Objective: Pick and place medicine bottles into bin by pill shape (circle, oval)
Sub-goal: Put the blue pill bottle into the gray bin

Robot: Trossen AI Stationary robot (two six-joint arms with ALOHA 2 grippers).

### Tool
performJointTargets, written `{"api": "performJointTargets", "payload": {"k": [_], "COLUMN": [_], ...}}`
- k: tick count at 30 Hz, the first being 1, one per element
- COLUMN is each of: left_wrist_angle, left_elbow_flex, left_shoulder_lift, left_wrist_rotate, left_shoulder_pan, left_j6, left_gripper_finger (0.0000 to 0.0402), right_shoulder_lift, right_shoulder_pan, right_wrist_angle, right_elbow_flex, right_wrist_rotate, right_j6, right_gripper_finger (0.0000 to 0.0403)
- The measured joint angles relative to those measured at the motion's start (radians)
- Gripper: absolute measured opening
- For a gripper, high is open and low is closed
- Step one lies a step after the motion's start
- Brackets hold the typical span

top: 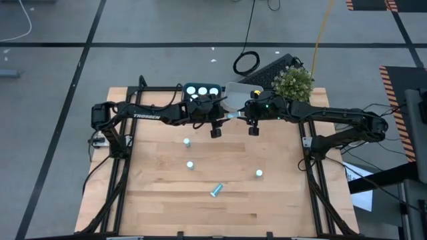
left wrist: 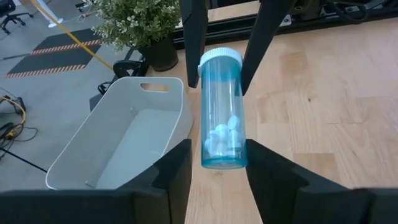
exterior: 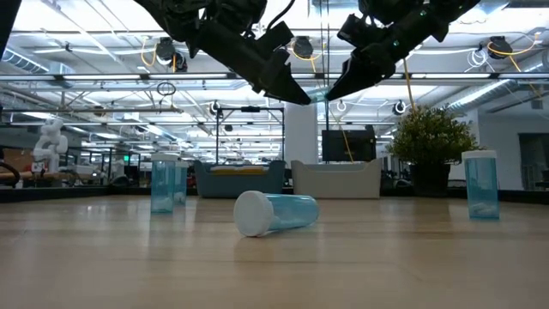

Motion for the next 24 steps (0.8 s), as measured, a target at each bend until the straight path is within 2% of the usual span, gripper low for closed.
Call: {"api": "performJointTargets", "payload": {"k": [24], "left_wrist_angle": [0.0], "left_elbow_flex": [0.0], "left_shoulder_lift": [0.0], "left_wrist_rotate": [-0.008], "left_shoulder_pan": [-0.003], "left_j6": [-0.018], "left_gripper_finger": [0.0147], "right_shoulder_lift": [0.0], "right_shoulder_pan": [0.0], "right_wrist_angle": [0.009], "right_elbow_flex": [0.0], "right_wrist_rotate": [0.001], "right_j6": [0.0], "right_gripper_finger": [0.0114]}}
